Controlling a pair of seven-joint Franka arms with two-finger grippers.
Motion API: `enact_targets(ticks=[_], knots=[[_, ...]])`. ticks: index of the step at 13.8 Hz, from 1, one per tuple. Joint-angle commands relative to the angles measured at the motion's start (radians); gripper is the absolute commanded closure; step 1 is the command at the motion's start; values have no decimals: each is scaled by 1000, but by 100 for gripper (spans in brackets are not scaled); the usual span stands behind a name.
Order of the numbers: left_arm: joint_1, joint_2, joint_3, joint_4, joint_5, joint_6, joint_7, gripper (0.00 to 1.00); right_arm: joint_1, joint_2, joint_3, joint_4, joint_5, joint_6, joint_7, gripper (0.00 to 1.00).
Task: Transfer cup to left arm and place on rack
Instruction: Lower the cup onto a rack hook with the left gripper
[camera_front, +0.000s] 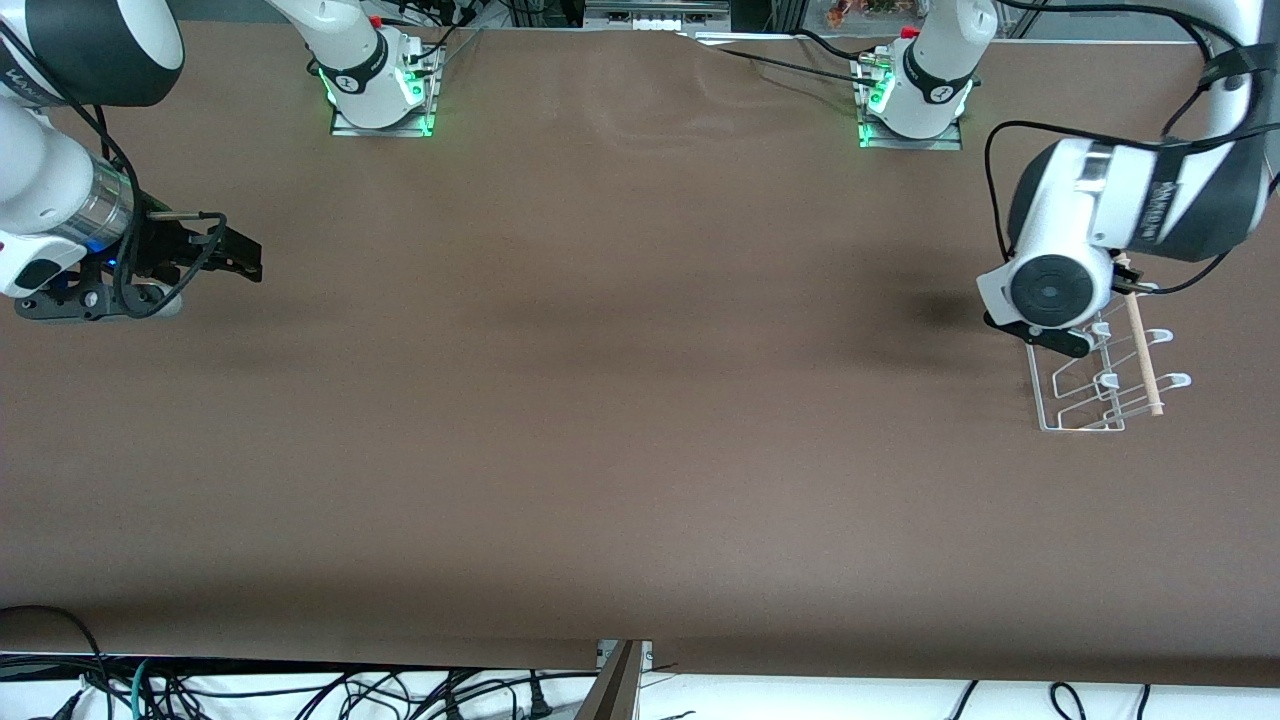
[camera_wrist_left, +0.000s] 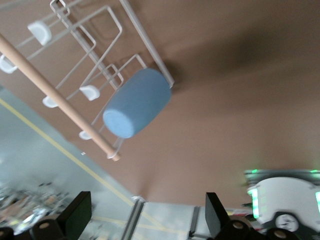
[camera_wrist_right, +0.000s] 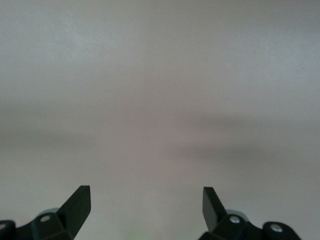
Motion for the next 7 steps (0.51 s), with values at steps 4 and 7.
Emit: enact_targets(ticks=[4, 7], knots=[[9, 11, -6, 294, -311, 24, -78, 0, -14, 1, 13, 11, -14, -15, -15, 1], [9, 5, -7, 447, -368, 32, -77, 0, -14, 1, 13, 11, -16, -14, -17, 1]])
